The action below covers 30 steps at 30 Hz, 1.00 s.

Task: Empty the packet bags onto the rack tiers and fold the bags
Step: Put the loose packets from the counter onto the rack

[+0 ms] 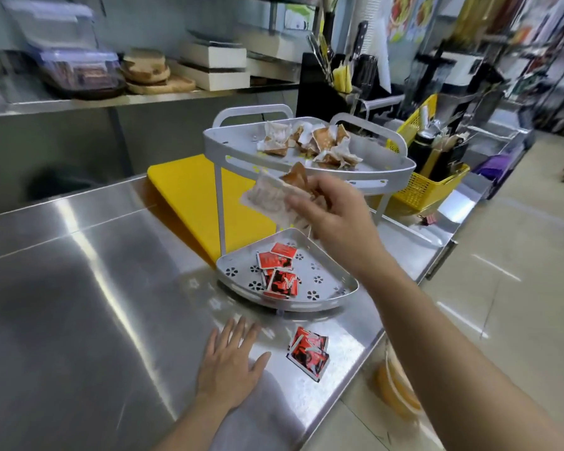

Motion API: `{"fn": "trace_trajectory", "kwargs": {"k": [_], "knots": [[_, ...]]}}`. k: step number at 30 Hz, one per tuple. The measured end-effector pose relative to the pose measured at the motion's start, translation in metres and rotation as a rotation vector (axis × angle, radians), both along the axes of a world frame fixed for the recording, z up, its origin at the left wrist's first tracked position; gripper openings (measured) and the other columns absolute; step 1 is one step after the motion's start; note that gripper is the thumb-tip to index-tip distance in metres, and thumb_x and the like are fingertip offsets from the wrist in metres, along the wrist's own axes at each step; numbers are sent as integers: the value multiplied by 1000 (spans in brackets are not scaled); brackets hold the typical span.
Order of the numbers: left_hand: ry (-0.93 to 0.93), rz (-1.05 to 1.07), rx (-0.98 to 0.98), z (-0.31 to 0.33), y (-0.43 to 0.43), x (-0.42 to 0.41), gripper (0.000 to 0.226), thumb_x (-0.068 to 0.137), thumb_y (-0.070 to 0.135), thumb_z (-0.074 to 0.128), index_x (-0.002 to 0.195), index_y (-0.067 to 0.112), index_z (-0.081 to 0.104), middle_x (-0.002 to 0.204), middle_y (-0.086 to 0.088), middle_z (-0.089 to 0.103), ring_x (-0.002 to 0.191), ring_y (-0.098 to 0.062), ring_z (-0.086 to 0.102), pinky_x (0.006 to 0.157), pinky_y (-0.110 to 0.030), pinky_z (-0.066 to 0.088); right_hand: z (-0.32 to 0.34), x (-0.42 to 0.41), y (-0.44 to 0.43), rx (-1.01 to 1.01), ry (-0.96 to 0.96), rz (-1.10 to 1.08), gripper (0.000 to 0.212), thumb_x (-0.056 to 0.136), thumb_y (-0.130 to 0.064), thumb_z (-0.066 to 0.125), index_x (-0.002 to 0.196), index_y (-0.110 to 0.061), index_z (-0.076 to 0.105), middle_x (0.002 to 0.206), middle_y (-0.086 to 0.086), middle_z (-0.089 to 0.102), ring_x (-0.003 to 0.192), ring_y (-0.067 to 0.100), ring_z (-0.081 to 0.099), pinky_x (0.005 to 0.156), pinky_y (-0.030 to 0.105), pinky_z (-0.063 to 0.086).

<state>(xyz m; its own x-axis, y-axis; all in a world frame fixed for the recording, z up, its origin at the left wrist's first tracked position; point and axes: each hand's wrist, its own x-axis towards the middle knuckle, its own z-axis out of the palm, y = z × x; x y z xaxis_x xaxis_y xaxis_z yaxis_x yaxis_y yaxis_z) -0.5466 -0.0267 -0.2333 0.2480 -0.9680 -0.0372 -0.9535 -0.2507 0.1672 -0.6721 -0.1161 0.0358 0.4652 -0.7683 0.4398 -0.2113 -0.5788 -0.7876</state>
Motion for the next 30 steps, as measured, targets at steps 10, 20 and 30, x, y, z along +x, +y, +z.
{"fn": "trace_trajectory", "kwargs": {"k": [10,20,30], "knots": [[39,-2,78,2,0,2,69,89,61,12,120,25,62,123,0,65,115,-21,61,103,-38,21,30,18,-67,-472,513,-419,32,91,-32,46,96,-11,69,102,14,62,100,36,54,77,39,40],[-22,12,-85,-8,-4,4,65,86,62,24,140,29,37,149,0,38,139,-21,32,113,-37,8,-2,-4,-32,-853,-23,-301,20,90,-14,53,90,2,65,86,15,67,80,30,59,72,41,40],[-4,-10,-40,-8,-3,4,69,85,63,9,147,32,13,158,3,14,146,-18,5,118,-39,0,-201,-44,4,-78,844,-152,28,77,-25,66,101,-12,63,109,8,61,105,31,53,85,38,37]]}}
